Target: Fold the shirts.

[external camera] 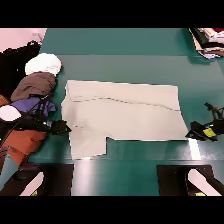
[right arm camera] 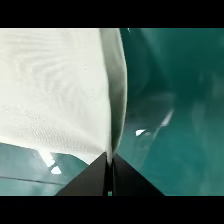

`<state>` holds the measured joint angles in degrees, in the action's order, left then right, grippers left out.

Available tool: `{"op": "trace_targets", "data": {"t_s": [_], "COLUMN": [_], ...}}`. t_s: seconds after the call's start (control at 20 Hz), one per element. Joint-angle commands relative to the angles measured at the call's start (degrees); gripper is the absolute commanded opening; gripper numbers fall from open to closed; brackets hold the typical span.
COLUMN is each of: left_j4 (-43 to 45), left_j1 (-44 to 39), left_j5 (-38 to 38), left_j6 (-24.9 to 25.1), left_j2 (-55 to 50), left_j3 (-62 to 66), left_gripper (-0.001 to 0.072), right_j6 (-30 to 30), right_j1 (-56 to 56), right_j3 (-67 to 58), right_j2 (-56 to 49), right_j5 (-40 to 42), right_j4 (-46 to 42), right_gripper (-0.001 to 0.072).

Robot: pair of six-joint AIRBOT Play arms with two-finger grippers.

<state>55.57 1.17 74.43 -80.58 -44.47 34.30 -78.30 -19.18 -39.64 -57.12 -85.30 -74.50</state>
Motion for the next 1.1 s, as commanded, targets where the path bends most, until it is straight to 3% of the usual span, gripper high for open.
{"op": "trace_targets", "data": {"t_s": [0.0,0.15,0.35,0.65,0.95,1.05], "left_j4": [-0.6,-3.7,-3.2,-3.3,-3.5,-3.5], "left_j1": [0.0,0.0,0.0,0.0,0.0,0.0], "left_j5": [9.8,16.5,8.6,-7.6,-13.0,-12.7], "left_j6": [-2.5,-4.0,-1.2,4.6,3.2,2.5], "left_j2": [7.8,11.2,6.4,-17.4,-40.6,-42.6], "left_j3": [0.7,4.5,11.3,20.9,37.5,40.5], "left_gripper": [0.0023,0.0024,0.0024,0.0025,0.0045,0.0576], "right_j6": [1.1,0.8,-0.4,-1.7,-1.7,-1.6], "right_j1": [0.4,0.8,5.3,12.3,9.7,8.0], "right_j3": [-3.2,-7.1,-15.6,-28.7,-40.9,-43.7], "right_j2": [8.3,13.0,8.9,-13.6,-29.9,-32.9], "right_j5": [-6.4,-9.1,-6.8,-0.5,3.9,3.5], "right_j4": [-7.3,-7.6,-7.6,-6.5,10.5,14.1], "right_gripper": [0.0013,0.0013,0.0013,0.0014,0.0034,0.0412]}}
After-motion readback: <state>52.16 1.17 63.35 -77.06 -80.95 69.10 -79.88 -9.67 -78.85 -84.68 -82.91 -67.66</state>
